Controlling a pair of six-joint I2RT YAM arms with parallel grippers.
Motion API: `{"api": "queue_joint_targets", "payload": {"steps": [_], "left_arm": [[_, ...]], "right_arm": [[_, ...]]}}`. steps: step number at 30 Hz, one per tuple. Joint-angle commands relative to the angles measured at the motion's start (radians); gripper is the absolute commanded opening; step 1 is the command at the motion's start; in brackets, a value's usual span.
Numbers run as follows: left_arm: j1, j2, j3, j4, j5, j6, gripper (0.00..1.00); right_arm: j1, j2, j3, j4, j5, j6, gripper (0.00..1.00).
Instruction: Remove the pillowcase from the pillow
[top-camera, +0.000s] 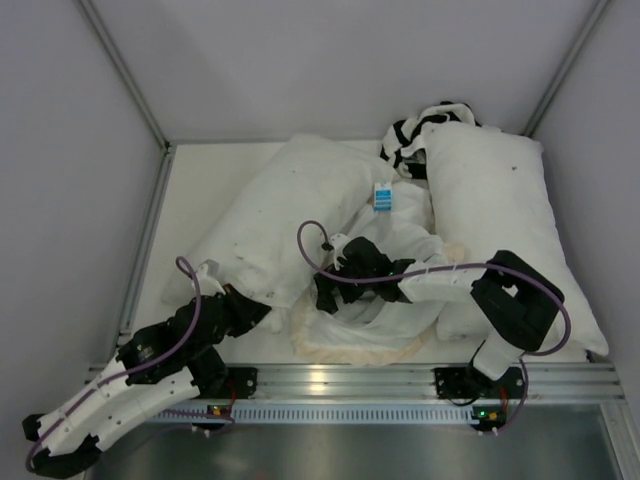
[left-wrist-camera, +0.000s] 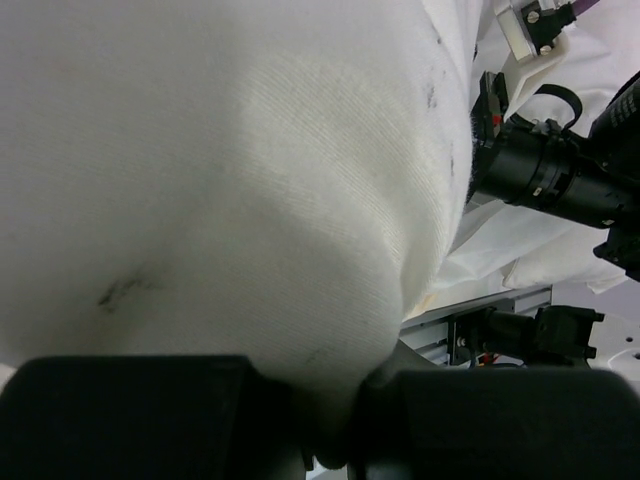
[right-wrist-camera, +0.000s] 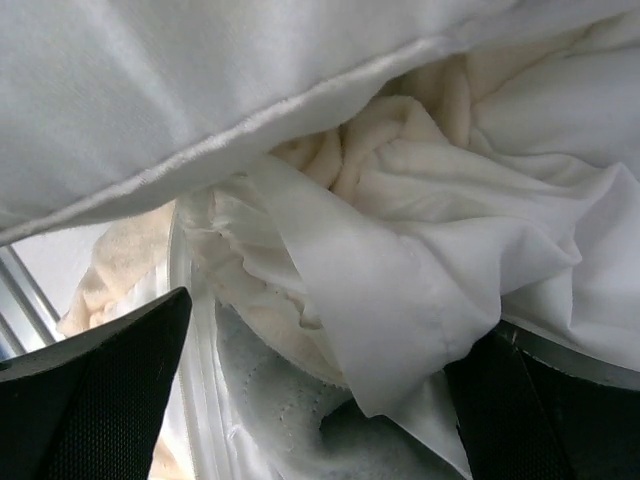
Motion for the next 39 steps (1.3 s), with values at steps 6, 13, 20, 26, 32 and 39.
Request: {"api": "queue_joint_targets", "payload": {"steps": [6, 13, 20, 26, 32, 39], "left_arm": [[0.003, -0.054, 0.040, 0.020, -0.004, -0.001, 0.14], [0.002, -0.089, 0.052, -0.021, -0.022, -0.013, 0.14], [0.002, -0.150, 0.010, -0.040, 0.014, -0.060, 0.11], [0.002, -0.201, -0.011, -0.038, 0.070, -0.109, 0.06], [0.002, -0.235, -0.031, -0.033, 0.111, -0.143, 0.04], [0.002, -0.238, -0.063, -0.035, 0.114, -0.148, 0.05]], "right_arm": [[0.167, 0.062, -0.036, -0.015, 0.358, 0.173, 0.99], [0.200, 0.129, -0.004, -0.153, 0.708, 0.379, 0.10], [0.090, 0.046, 0.201, -0.227, 0.721, 0.214, 0.00], [-0.059, 0.293, 0.698, -0.304, 0.454, 0.105, 0.00], [-0.063, 0.574, 1.212, -0.362, 0.135, 0.111, 0.00], [-0.038, 0.586, 1.306, -0.210, -0.125, 0.180, 0.00]]}}
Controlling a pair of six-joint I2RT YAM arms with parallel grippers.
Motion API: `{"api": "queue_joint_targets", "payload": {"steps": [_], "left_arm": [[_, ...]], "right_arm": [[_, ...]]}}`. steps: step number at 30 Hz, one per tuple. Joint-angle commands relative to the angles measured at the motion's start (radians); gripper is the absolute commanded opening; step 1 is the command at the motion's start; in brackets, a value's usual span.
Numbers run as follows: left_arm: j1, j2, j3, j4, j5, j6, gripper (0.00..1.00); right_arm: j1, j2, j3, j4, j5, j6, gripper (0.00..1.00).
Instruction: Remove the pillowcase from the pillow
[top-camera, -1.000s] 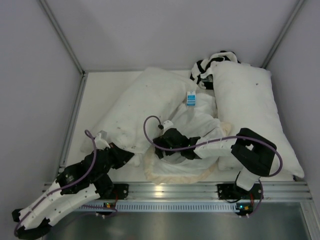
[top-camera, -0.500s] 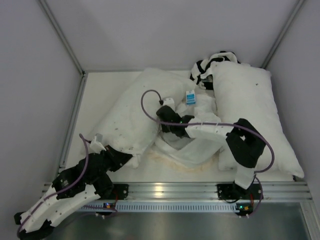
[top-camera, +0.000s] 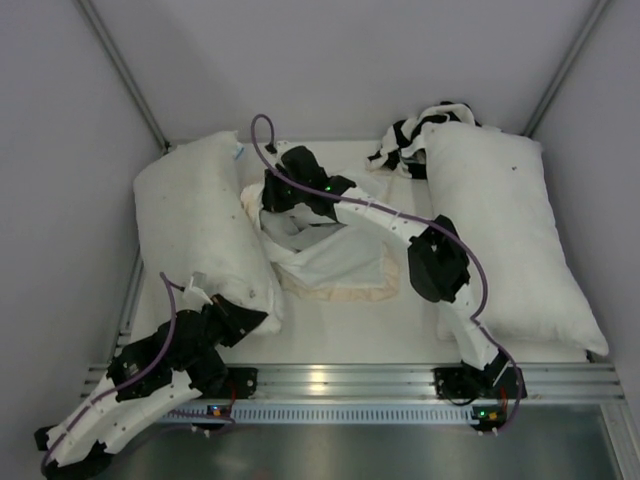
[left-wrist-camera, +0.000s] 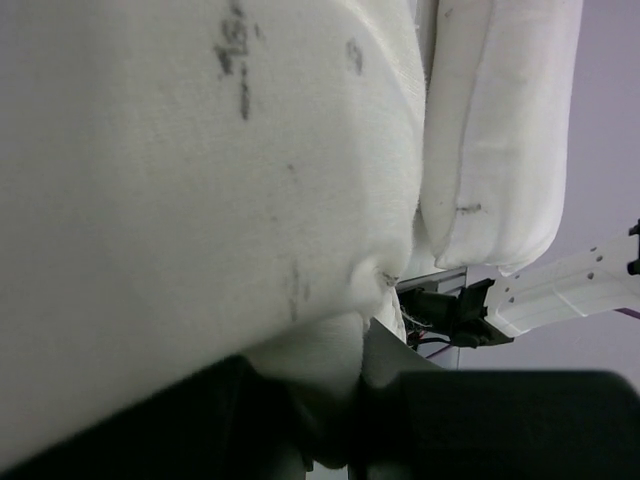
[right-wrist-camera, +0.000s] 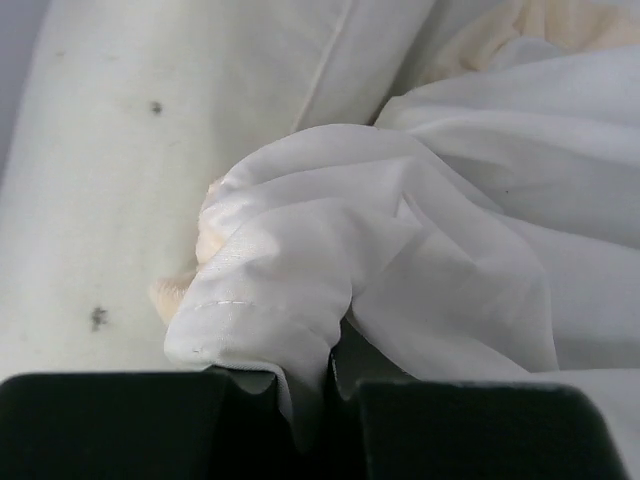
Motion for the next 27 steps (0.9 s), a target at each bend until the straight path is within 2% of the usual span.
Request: {"api": "queue_joint_targets", "payload": {"steps": [1, 3, 4, 6, 7, 9, 10, 13, 17, 20, 22, 25, 27], "left_arm": [[-0.003, -0.009, -0.020, 0.025, 0.044, -0.015, 0.08], [-0.003, -0.009, -0.026, 0.023, 0.041, -0.015, 0.13], [-0.003, -0.007, -0.027, 0.023, 0.035, -0.015, 0.21], [-0.003, -0.009, -0.027, 0.020, 0.021, -0.015, 0.29], [-0.003, -0.009, -0.027, 0.019, 0.016, -0.018, 0.41], [-0.003, -0.010, -0.027, 0.014, 0.002, -0.022, 0.57], [-0.003, -0.007, -0.029, 0.011, 0.001, -0.022, 0.76], [-0.003, -0.007, -0.029, -0.007, 0.002, -0.033, 0.98], [-0.003, -0.010, -0.009, -0.044, 0.021, -0.055, 0.99], [-0.003, -0.012, 0.008, -0.052, 0.060, -0.079, 0.99], [-0.003, -0.012, 0.034, -0.046, 0.105, -0.107, 0.99], [-0.003, -0.009, 0.057, 0.041, 0.172, -0.096, 0.99], [-0.003, 0.022, 0.052, 0.157, 0.179, -0.050, 0.99]], "right_arm": [[0.024, -0.063, 0.062, 0.133, -0.190, 0.039, 0.00], [0.025, -0.124, -0.025, 0.134, -0.173, 0.033, 0.00], [0.027, -0.213, -0.073, 0.136, -0.146, 0.032, 0.00], [0.027, -0.310, -0.220, 0.142, -0.076, 0.026, 0.00], [0.027, -0.402, -0.266, 0.142, -0.050, 0.021, 0.00], [0.027, -0.489, -0.389, 0.142, -0.055, 0.010, 0.00], [0.030, -0.579, -0.433, 0.142, -0.049, 0.004, 0.00], [0.027, -0.748, -0.596, 0.142, 0.031, -0.008, 0.00], [0.015, -0.890, -0.786, 0.105, 0.161, -0.020, 0.00], [-0.005, -0.915, -0.861, 0.096, 0.196, -0.025, 0.00], [-0.015, -0.890, -0.875, 0.078, 0.220, -0.027, 0.04], [-0.039, -0.849, -0.877, 0.050, 0.275, -0.027, 0.07], [-0.056, -0.829, -0.857, 0.024, 0.313, -0.022, 0.08]]}}
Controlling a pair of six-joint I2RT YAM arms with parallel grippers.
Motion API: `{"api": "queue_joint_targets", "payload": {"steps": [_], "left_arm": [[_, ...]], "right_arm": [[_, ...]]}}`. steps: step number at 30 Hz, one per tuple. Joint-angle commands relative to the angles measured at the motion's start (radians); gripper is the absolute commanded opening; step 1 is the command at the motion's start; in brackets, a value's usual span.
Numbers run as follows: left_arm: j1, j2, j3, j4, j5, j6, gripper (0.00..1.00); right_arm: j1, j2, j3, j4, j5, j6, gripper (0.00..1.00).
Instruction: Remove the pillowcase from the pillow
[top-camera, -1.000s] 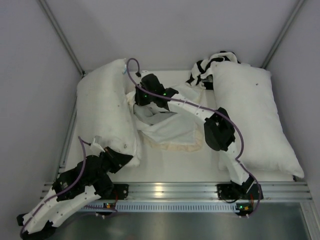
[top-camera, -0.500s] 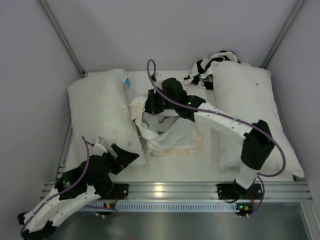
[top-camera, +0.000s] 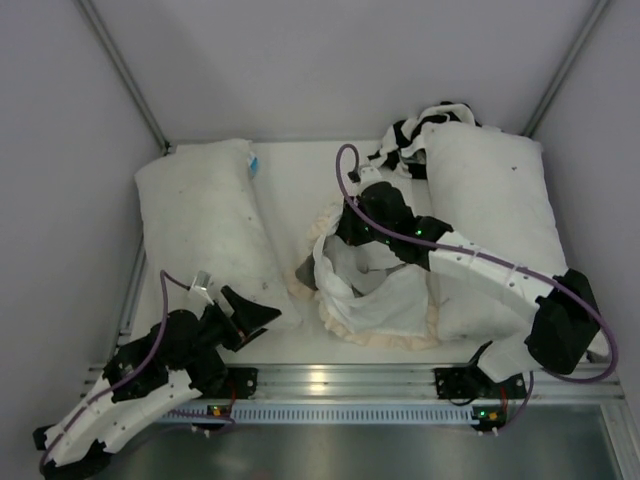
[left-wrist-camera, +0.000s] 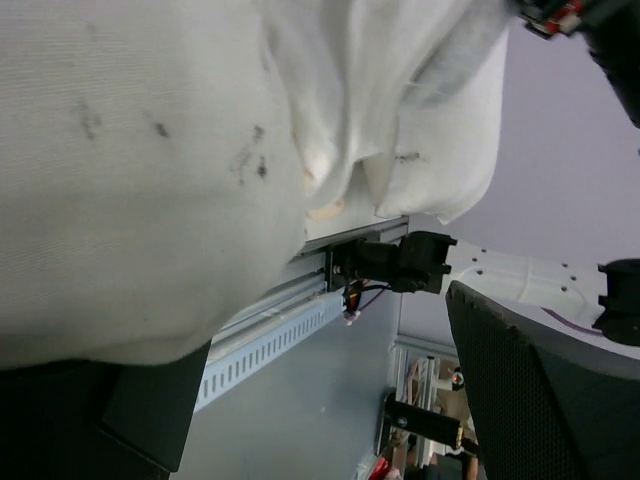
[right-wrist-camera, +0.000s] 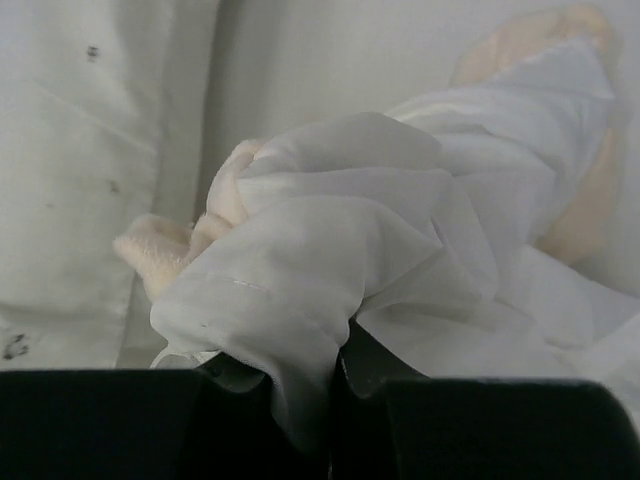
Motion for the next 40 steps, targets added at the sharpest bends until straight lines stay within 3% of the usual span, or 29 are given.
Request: {"api": "queue_joint_targets", "payload": {"steps": [1, 5, 7, 9, 10, 12, 13, 14, 17, 20, 23, 27, 33, 37, 40], "left_arm": [[0.000, 0.044, 0.027, 0.174, 0.040, 0.044, 0.99], [0.000, 0.265, 0.001, 0.296, 0.007, 0.156, 0.99], [0.000, 0.446, 0.002, 0.425, 0.024, 0.182, 0.98], [0.001, 0.637, 0.030, 0.499, 0.065, 0.230, 0.98], [0.001, 0.693, 0.088, 0.540, 0.078, 0.248, 0.98], [0.003, 0.841, 0.169, 0.539, 0.093, 0.310, 0.99], [0.004, 0.877, 0.207, 0.519, 0.090, 0.331, 0.99], [0.007, 0.908, 0.287, 0.505, 0.087, 0.352, 0.99], [0.014, 0.976, 0.407, 0.452, 0.085, 0.412, 0.99], [0.012, 0.976, 0.426, 0.465, 0.180, 0.405, 0.99], [0.014, 0.933, 0.377, 0.497, 0.280, 0.357, 0.99], [0.012, 0.810, 0.257, 0.656, 0.397, 0.302, 0.99], [0.012, 0.726, 0.176, 0.737, 0.466, 0.284, 0.99], [0.012, 0.697, 0.090, 0.905, 0.571, 0.278, 0.99], [0.012, 0.649, -0.054, 1.259, 0.706, 0.206, 0.99]], "right_arm": [[-0.034, 0.018, 0.039, -0.054, 0.148, -0.014, 0.13], [-0.042, 0.028, 0.094, -0.163, 0.300, -0.003, 0.25], [-0.060, 0.046, 0.122, -0.196, 0.362, -0.023, 0.32], [-0.088, 0.072, 0.145, -0.259, 0.418, -0.055, 0.49], [-0.095, 0.080, 0.163, -0.285, 0.480, -0.064, 0.67], [-0.099, 0.072, 0.168, -0.336, 0.537, -0.086, 0.82], [-0.099, 0.057, 0.150, -0.341, 0.565, -0.090, 0.96], [-0.099, 0.040, 0.136, -0.339, 0.567, -0.090, 0.99], [-0.099, -0.038, 0.090, -0.339, 0.555, -0.077, 0.99], [-0.097, -0.141, 0.033, -0.338, 0.509, -0.052, 1.00], [-0.091, -0.267, -0.042, -0.342, 0.453, -0.008, 0.99], [-0.086, -0.418, -0.127, -0.385, 0.446, 0.049, 0.99], [-0.086, -0.517, -0.202, -0.488, 0.420, 0.086, 1.00], [-0.085, -0.616, -0.335, -0.444, 0.296, 0.066, 0.99], [-0.083, -0.789, -0.480, -0.297, 0.147, 0.058, 0.99]]}}
